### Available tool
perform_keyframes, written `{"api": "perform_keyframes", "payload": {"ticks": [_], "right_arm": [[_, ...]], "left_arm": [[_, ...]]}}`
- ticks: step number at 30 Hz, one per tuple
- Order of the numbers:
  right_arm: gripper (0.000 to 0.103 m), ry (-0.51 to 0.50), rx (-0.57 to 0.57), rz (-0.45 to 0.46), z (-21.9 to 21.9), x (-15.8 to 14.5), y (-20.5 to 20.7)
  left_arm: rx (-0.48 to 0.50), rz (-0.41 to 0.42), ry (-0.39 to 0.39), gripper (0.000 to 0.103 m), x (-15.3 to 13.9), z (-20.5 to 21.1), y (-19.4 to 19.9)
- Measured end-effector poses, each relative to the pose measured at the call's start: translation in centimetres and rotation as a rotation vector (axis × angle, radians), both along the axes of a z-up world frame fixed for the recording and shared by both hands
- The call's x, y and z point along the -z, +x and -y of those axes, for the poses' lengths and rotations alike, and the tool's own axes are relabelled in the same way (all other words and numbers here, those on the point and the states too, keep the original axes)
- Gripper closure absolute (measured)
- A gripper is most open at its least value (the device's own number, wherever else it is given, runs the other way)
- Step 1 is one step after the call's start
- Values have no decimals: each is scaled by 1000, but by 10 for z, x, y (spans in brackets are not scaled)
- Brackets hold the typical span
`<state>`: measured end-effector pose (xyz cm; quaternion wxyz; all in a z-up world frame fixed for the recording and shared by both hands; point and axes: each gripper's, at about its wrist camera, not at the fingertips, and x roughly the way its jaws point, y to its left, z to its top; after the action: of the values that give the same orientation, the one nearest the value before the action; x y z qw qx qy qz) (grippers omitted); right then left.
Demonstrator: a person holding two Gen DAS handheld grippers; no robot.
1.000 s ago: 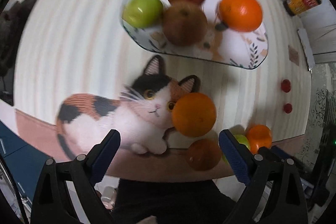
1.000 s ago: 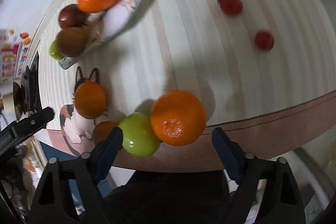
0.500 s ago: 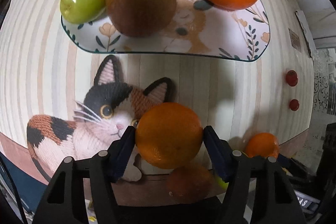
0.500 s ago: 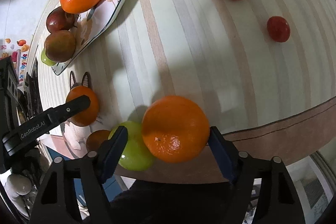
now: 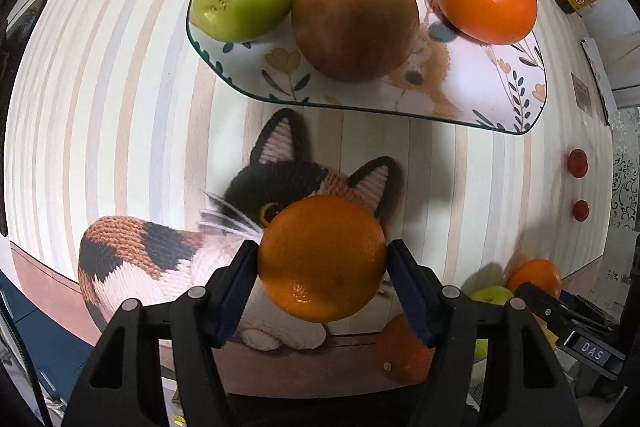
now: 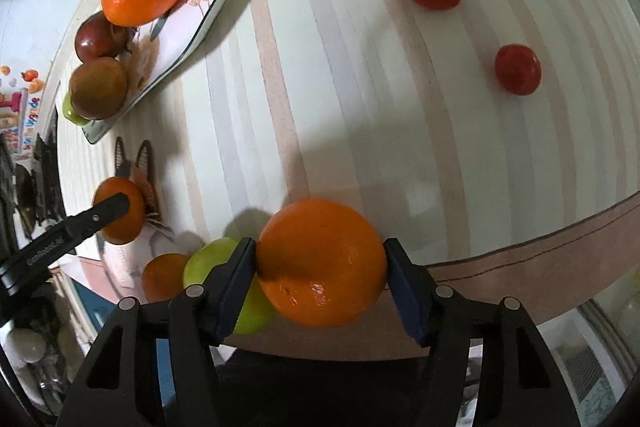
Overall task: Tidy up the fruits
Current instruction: 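Grasp a tangerine with the left tool while the right tool grasps an orange, then set the tangerine on the plate with the left tool while the right tool sets the orange there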
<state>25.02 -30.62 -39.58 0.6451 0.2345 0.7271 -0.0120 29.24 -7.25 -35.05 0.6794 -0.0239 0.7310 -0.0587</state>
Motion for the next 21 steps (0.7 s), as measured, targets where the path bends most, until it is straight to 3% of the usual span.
{"api": "perform_keyframes", "payload": {"ticks": [5, 12, 18, 21], "right_arm": [[37, -13, -8, 24, 0, -6, 1], [37, 8, -25, 124, -11, -39, 36], [37, 23, -66, 196, -39, -53, 94], [37, 22, -71, 204, -52, -47, 122]], "left_arm": [[-3, 16, -7, 40, -6, -2, 3], [-15, 66, -99, 40, -60, -16, 20], [-45, 168, -198, 40, -126, -33, 83], [-44, 203, -161, 40, -129, -41, 123]]}}
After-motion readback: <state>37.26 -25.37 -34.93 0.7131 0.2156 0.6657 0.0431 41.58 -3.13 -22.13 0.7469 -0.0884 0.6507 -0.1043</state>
